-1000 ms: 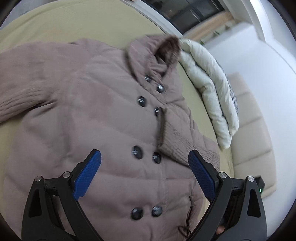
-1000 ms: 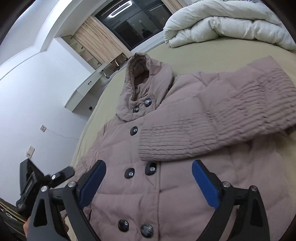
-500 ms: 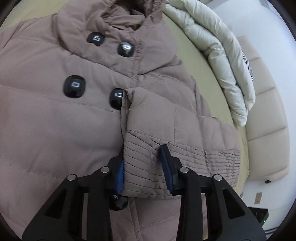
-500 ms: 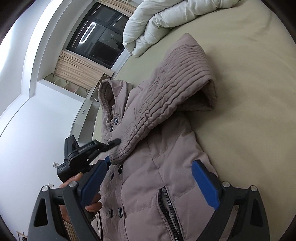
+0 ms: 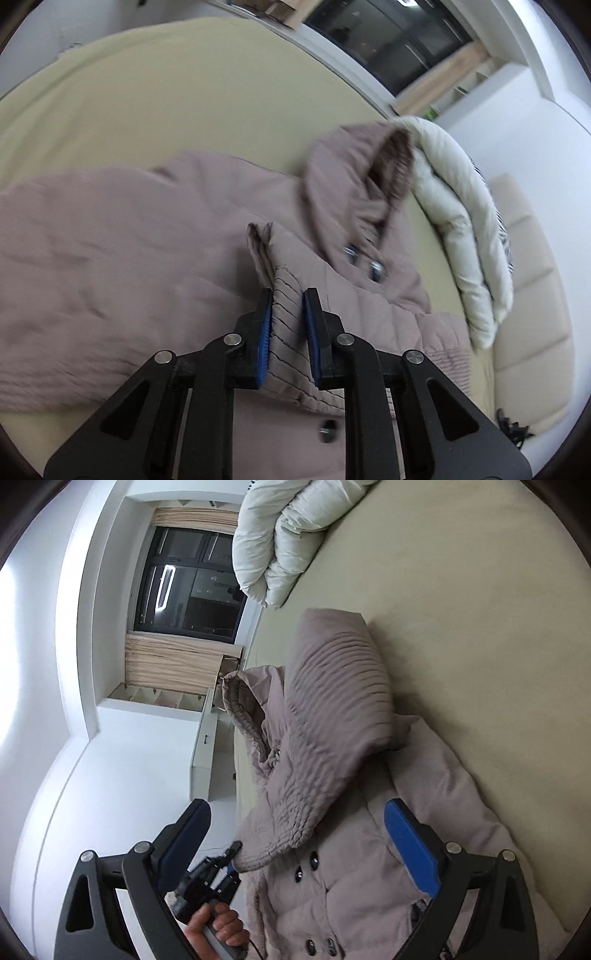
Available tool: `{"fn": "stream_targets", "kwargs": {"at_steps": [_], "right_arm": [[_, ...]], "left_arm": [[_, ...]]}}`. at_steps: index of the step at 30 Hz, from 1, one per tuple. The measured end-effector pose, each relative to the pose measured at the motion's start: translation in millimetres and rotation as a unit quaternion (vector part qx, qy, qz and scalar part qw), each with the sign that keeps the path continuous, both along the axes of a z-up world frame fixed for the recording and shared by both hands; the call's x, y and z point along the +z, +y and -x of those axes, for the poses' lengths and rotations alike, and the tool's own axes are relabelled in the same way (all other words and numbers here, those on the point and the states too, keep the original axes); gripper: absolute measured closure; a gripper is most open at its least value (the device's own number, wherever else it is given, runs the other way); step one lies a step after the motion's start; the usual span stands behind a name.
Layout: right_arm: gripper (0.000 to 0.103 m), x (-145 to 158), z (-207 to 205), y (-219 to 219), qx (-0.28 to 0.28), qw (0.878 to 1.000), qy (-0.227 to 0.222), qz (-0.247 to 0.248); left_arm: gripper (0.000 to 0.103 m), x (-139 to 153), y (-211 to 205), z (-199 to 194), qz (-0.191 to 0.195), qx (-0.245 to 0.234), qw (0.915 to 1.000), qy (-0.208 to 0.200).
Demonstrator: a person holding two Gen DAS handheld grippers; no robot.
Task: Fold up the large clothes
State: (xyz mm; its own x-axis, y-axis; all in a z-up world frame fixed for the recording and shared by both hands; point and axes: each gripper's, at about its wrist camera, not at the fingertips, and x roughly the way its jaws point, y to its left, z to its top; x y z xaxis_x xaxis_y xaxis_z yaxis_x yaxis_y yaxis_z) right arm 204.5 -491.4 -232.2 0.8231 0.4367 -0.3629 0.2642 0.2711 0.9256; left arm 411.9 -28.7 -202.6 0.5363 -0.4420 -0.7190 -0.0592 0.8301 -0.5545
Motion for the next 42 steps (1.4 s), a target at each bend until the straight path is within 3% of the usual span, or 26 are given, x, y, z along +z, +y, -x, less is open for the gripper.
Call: {"fn": "stream_targets", "kwargs": {"at_steps": [5, 11, 15, 18, 20, 23, 24, 25, 28, 30, 32, 35, 37, 38, 39, 40, 42], "right_arm": [[0.004, -15.4, -33.9, 8.8, -0.001, 0.997, -0.002, -0.079], [0.005, -42.6, -82.9, 14.4, 0.007, 0.993, 0.043, -0.106], [0.019, -35.8, -87.8, -23.6, -0.05, 0.997, 0.035, -0.052], [0.027, -53.5, -79.0, -55.7, -0.062, 0.991, 0.018, -0.116], [0.035, -65.7, -78.4, -61.8, -0.049, 0.991, 0.014, -0.122], [0.034, -59.3, -68.4, -57.2, -0.035, 0.994, 0.02, -0.098], [0.027, -49.5, -58.5, -55.5, -0.038, 0.995, 0.032, -0.087], [0.024, -37.1, -47.5, -53.8, -0.046, 0.995, 0.038, -0.079], [0.016, 17.0, -33.2, -49.9, -0.064, 0.998, -0.004, -0.022], [0.013, 51.7, -56.8, -41.6, -0.043, 0.998, -0.044, 0.02], [0.013, 66.3, -99.3, -26.9, 0.005, 0.997, -0.069, 0.039], [0.011, 35.3, -133.4, -17.6, 0.008, 0.999, -0.026, 0.045], [0.015, -24.5, -152.1, -20.9, -0.007, 0.995, 0.074, 0.063], [0.035, -47.1, -152.3, -22.4, -0.004, 0.995, 0.081, 0.063], [0.047, -52.5, -148.6, -23.0, -0.014, 0.992, 0.081, 0.091], [0.045, -47.3, -144.4, -22.0, -0.012, 0.991, 0.081, 0.107], [0.026, -28.7, -139.4, -20.5, 0.003, 0.991, 0.076, 0.111]], "left_arm": [[0.088, -16.8, 39.8, -3.9, 0.006, 0.05, 0.9987, 0.011], [0.088, -34.1, 58.4, -5.8, -0.008, 0.062, 0.998, 0.013], [0.088, -37.3, 45.8, -5.0, -0.025, 0.05, 0.9983, 0.016], [0.087, -40.8, 23.3, -5.0, -0.044, 0.031, 0.9984, 0.015], [0.088, -44.4, 14.7, -5.5, -0.044, 0.027, 0.9985, 0.017], [0.087, -45.7, 8.0, -6.8, -0.059, 0.015, 0.998, 0.018], [0.087, -45.9, 7.8, -7.2, -0.063, 0.011, 0.9978, 0.017], [0.087, -47.4, 6.2, -8.0, -0.067, 0.008, 0.9975, 0.018], [0.087, -49.9, 6.7, -8.0, -0.069, 0.006, 0.9974, 0.02], [0.087, -51.0, 6.5, -8.8, -0.067, 0.008, 0.9975, 0.02], [0.086, -53.5, 3.1, -11.6, -0.07, 0.011, 0.9973, 0.021], [0.083, -54.5, -3.4, -13.2, -0.096, 0.008, 0.9951, 0.021], [0.077, -55.4, -8.9, -16.4, -0.106, -0.002, 0.9942, 0.017], [0.077, -55.1, -10.2, -18.5, -0.106, -0.006, 0.9942, 0.018], [0.077, -54.0, -8.7, -19.9, -0.103, -0.007, 0.9945, 0.018], [0.077, -52.1, -5.4, -20.6, -0.099, -0.004, 0.9949, 0.018], [0.077, -45.4, 4.0, -17.4, -0.095, 0.008, 0.9953, 0.013]]}}
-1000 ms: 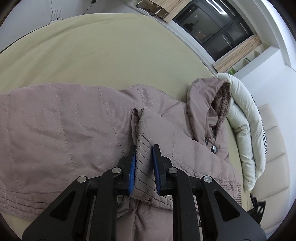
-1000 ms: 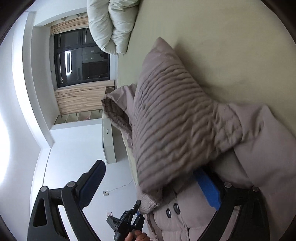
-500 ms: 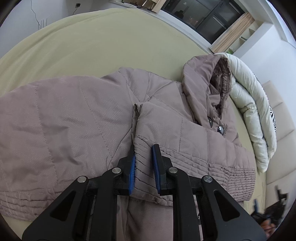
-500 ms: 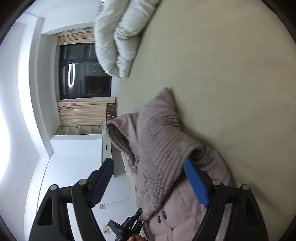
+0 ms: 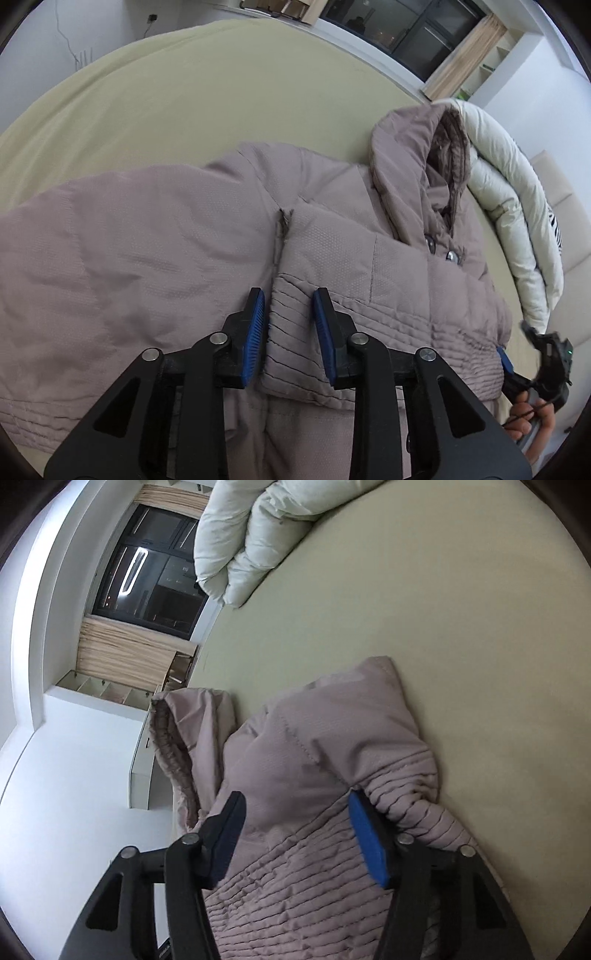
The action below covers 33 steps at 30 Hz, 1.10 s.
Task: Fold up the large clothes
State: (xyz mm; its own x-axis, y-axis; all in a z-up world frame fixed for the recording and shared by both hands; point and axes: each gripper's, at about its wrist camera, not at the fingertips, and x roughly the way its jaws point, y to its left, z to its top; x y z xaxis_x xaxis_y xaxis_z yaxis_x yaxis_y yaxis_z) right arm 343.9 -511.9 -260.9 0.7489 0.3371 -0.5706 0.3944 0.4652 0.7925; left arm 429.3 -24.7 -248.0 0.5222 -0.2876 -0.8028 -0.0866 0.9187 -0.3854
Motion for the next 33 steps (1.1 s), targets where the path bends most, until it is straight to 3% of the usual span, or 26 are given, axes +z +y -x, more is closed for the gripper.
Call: {"fn": "stream_targets", "kwargs": {"at_steps": [3, 4, 6, 7, 8, 10, 11, 12, 13, 15, 18, 22, 25, 26, 27, 28, 29, 30, 32, 33], "right_arm": [[0.0, 46.1, 15.9, 9.2, -0.017, 0.996, -0.071, 0.053], [0.0, 54.7, 17.9, 14.3, -0.017, 0.993, -0.091, 0.071], [0.0, 41.2, 9.4, 18.0, -0.008, 0.996, -0.059, 0.071], [0.001, 14.3, -0.9, 18.2, 0.003, 0.998, 0.001, 0.062], [0.003, -2.8, -7.7, 21.1, 0.024, 0.996, 0.025, 0.077], [0.007, 8.9, -10.0, 31.8, 0.058, 0.987, 0.025, 0.145], [0.01, 20.5, -6.3, 35.0, 0.058, 0.986, 0.042, 0.151], [0.01, 31.3, 0.9, 36.0, 0.051, 0.987, 0.043, 0.143], [0.01, 45.1, 14.6, 35.7, 0.041, 0.992, 0.021, 0.121], [0.006, 74.3, 52.7, 41.9, 0.026, 0.994, -0.047, 0.09], [0.002, 97.0, 105.4, 72.6, 0.043, 0.992, -0.071, 0.094], [0.003, 85.3, 153.7, 115.8, 0.072, 0.995, -0.052, 0.035], [0.003, 64.1, 190.6, 142.2, 0.085, 0.996, -0.029, 0.007], [0.004, 60.0, 198.8, 148.8, 0.089, 0.996, -0.021, -0.002], [0.007, 56.7, 207.4, 155.8, 0.092, 0.996, -0.013, -0.009], [0.007, 55.3, 214.9, 160.8, 0.092, 0.996, -0.009, -0.011], [0.007, 56.0, 220.8, 164.1, 0.092, 0.996, -0.008, -0.008], [0.008, 59.5, 218.0, 166.3, 0.092, 0.996, -0.008, -0.005], [0.01, 65.9, 227.1, 167.8, 0.098, 0.995, -0.011, 0.003], [0.011, 69.8, 228.7, 166.2, 0.099, 0.995, -0.012, 0.006]], "left_arm": [[0.077, 19.6, 17.9, 17.1, -0.011, 0.016, 0.9994, -0.028], [0.077, 26.2, 25.5, 25.1, -0.02, 0.02, 0.9989, -0.037], [0.077, 35.9, 44.7, 42.4, -0.03, 0.025, 0.9982, -0.046], [0.077, 39.9, 58.1, 54.6, -0.031, 0.032, 0.9978, -0.049], [0.077, 43.7, 73.8, 68.8, -0.029, 0.043, 0.9974, -0.05], [0.076, 49.7, 107.4, 98.7, -0.022, 0.067, 0.9962, -0.051], [0.075, 51.4, 127.7, 118.0, -0.019, 0.087, 0.9946, -0.053], [0.061, 51.2, 147.9, 138.1, -0.014, 0.106, 0.9929, -0.051], [0.034, 49.1, 167.1, 158.4, -0.007, 0.129, 0.9905, -0.048], [0.019, 43.2, 202.6, 200.6, 0.013, 0.179, 0.9825, -0.048], [0.019, 22.8, 255.7, 259.2, 0.084, 0.251, 0.9639, -0.033], [0.019, -12.2, 308.5, 310.5, 0.17, 0.354, 0.9195, -0.02], [0.019, -36.3, 331.9, 322.7, 0.241, 0.409, 0.8797, -0.026], [0.019, -38.5, 336.0, 322.6, 0.252, 0.421, 0.871, -0.031], [0.02, -39.2, 339.3, 318.8, 0.254, 0.428, 0.8665, -0.036], [0.031, -40.0, 342.2, 313.7, 0.254, 0.432, 0.8648, -0.039], [0.046, -41.9, 345.5, 307.5, 0.253, 0.437, 0.8622, -0.037], [0.071, -44.0, 349.1, 303.2, 0.252, 0.44, 0.8614, -0.028], [0.08, -41.8, 353.0, 297.3, 0.253, 0.441, 0.8605, -0.027], [0.083, -35.1, 350.9, 295.2, 0.243, 0.436, 0.866, -0.031]]}}
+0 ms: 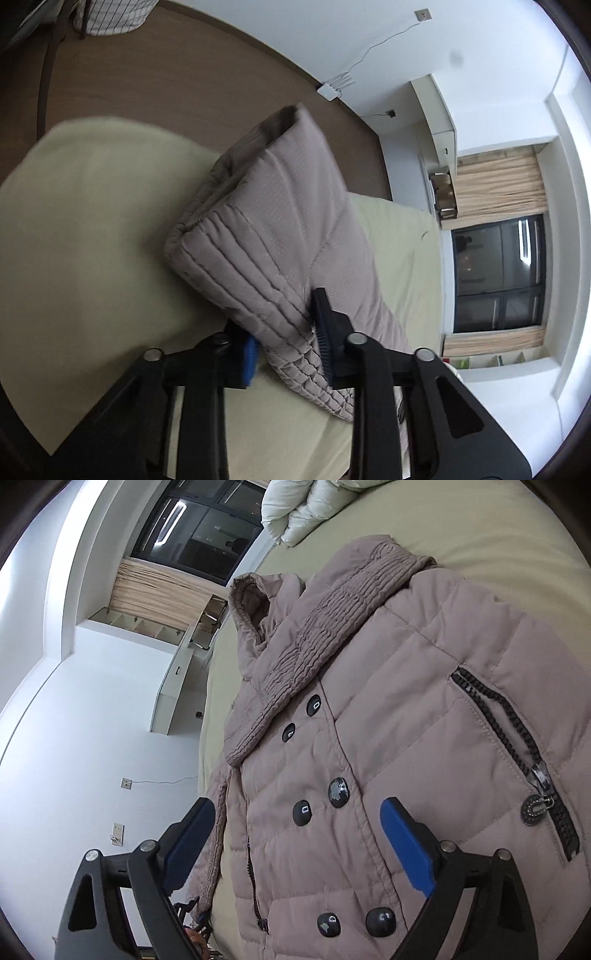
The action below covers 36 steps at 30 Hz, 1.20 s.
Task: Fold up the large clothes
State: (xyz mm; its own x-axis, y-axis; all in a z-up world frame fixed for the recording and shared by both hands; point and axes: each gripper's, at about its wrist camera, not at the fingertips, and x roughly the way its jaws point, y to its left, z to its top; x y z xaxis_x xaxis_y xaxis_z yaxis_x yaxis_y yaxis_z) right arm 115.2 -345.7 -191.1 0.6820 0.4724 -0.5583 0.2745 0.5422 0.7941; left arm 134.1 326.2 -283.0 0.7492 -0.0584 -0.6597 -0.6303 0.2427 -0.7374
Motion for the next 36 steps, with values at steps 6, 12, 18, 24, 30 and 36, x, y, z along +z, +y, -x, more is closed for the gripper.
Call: {"fn": "stream_targets", "kwargs": {"at_steps": [6, 12, 18, 24, 30, 36], "right_arm": [[0.011, 3.1, 17.6, -17.6, -0.002, 1.0, -0.005, 0.013], [0.011, -11.1, 34.8, -40.6, -0.013, 1.0, 0.002, 0.005], [0.011, -18.7, 38.9, -60.3, -0.016, 1.0, 0.004, -0.011], [0.0, -30.4, 25.7, -60.5, 0.004, 0.999, 0.022, -0.034], [0.0, -31.5, -10.7, -32.2, 0.039, 0.998, 0.02, -0.043], [0.004, -26.8, -41.0, -13.0, 0.054, 0.995, 0.021, -0.087]], "left_arm": [[0.086, 88.5, -67.9, -14.2, -0.177, -0.094, 0.9787, -0.044], [0.086, 141.5, -249.5, -53.0, -0.35, -0.284, 0.8882, -0.091], [0.085, 90.3, -435.7, -62.9, -0.434, -0.439, 0.7839, -0.067], [0.082, 37.6, -505.7, -55.5, -0.414, -0.52, 0.7473, 0.004], [0.005, 69.6, -489.2, -30.1, -0.363, -0.553, 0.749, -0.027], [0.005, 107.0, -450.1, -5.3, -0.329, -0.544, 0.7703, -0.048]]}}
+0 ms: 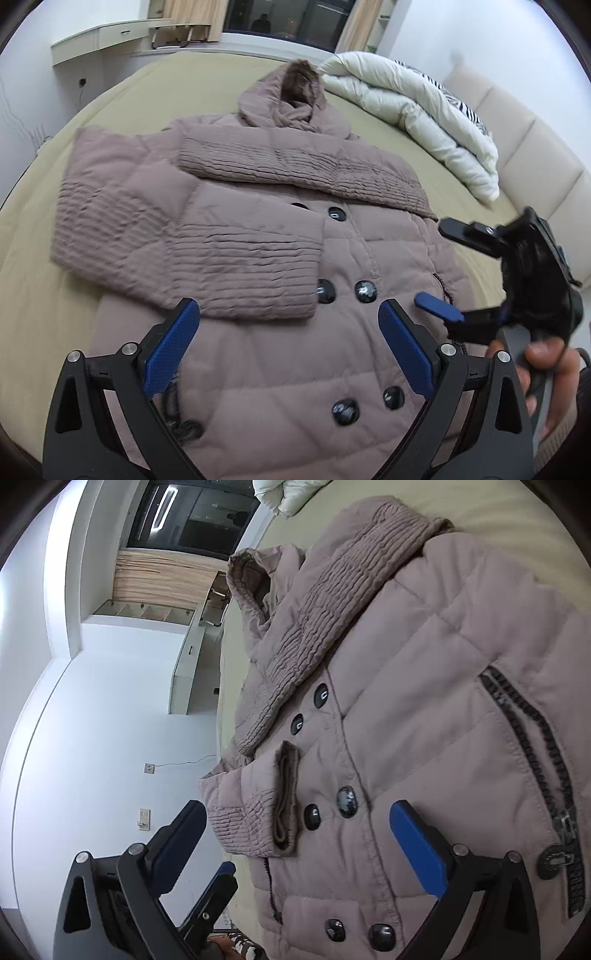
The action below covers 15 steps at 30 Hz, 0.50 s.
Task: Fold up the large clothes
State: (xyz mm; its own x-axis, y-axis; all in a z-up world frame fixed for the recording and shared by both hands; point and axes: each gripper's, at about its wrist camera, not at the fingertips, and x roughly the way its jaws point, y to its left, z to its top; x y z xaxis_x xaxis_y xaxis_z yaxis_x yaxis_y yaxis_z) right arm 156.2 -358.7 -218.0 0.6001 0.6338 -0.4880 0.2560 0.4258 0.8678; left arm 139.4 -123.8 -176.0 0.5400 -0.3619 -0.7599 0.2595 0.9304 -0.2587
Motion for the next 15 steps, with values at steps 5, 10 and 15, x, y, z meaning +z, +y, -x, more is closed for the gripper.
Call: {"fn": "stream_targets", "kwargs": {"at_steps": [5, 10, 15], "right_arm": [[0.015, -7.4, -27.8, 46.2, 0.076, 0.995, 0.037, -0.057], [0.016, -36.5, -33.9, 111.0, 0.121, 0.981, 0.102, -0.113], [0.024, -60.5, -48.5, 124.1, 0.067, 0.982, 0.13, -0.122]], "left_arm": [[0.005, 17.2, 79.2, 31.5, -0.001, 0.093, 0.9956, -0.011], [0.005, 26.9, 137.6, 41.1, 0.007, 0.15, 0.9883, -0.027], [0.005, 28.9, 161.2, 46.7, 0.005, 0.172, 0.984, -0.044]]}}
